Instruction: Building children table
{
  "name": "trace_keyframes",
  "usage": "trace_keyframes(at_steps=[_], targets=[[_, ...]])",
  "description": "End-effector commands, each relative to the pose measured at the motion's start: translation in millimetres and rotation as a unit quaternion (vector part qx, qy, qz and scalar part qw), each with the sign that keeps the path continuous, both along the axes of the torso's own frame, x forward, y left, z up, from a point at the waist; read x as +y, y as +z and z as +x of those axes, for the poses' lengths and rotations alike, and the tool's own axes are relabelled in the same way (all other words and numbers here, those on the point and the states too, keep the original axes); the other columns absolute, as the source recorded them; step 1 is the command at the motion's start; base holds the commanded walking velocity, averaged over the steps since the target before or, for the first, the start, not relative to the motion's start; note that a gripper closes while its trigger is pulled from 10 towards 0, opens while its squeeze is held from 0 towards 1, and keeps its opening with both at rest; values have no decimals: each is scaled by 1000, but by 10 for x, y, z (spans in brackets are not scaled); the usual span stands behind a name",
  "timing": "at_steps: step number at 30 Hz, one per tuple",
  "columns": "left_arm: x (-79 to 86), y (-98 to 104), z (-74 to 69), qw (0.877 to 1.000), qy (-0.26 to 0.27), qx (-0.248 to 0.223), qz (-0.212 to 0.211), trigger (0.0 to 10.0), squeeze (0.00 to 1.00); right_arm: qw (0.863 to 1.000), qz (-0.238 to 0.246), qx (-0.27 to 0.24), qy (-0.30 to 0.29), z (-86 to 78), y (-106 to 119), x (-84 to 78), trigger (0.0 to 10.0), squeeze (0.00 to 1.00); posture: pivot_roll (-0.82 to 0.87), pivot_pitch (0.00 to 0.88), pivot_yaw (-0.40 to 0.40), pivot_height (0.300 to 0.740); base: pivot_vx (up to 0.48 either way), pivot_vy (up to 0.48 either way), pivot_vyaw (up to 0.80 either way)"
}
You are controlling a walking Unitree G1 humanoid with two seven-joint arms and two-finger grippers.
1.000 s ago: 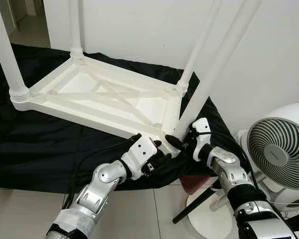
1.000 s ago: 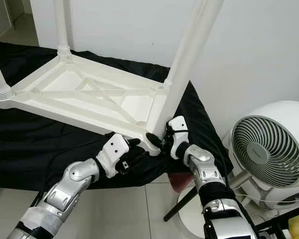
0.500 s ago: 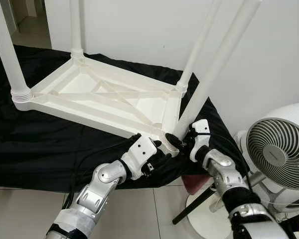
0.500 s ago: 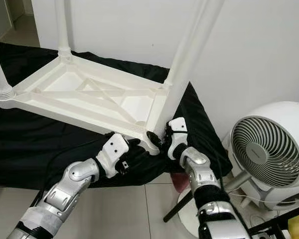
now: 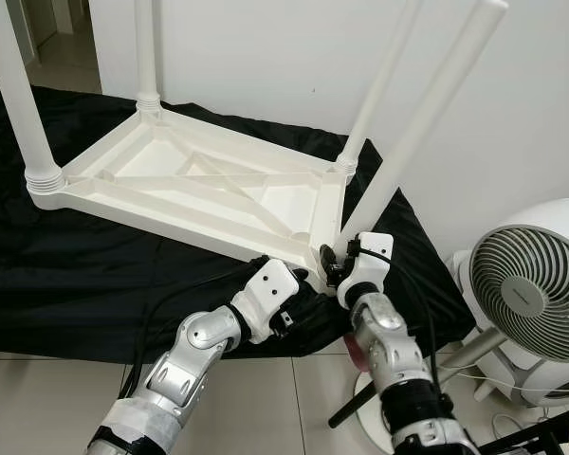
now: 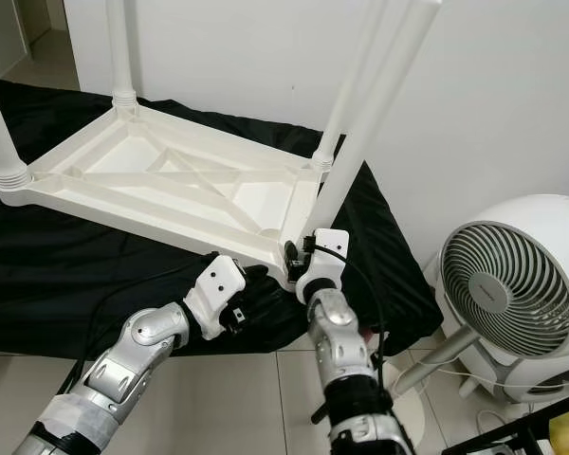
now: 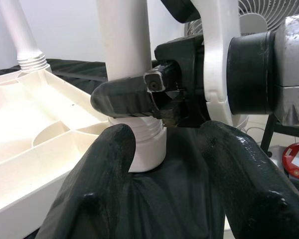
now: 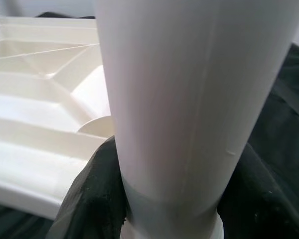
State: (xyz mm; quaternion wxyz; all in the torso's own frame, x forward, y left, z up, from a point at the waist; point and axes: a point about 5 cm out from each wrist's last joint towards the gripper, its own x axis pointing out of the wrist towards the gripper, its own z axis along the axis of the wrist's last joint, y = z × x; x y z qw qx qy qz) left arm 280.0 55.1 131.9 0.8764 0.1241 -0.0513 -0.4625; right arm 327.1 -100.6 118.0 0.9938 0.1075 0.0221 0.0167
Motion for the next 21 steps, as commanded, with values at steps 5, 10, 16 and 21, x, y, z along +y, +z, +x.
trace_keyframes(at_steps=[5,10,16,21], targets=[[-67,-19,-57,999,-32,8,6,10000,0,999,16,32,-8,-73,-121,-9,10000,0,109,0,-177,740,0,0,0],[-75,-21,-63,999,-32,9,5,10000,0,1000,18,9,6,-83,-59,-21,10000,1000,108,0,-177,740,0,0,0],[-79,-26,-74,999,-32,12,3,10000,0,997,51,-25,51,-124,54,-44,10000,1000,105,0,-178,740,0,0,0],[-80,-32,-85,999,-34,14,3,10000,0,993,8,-35,108,-136,5,-236,10000,0,106,0,-178,740,0,0,0]])
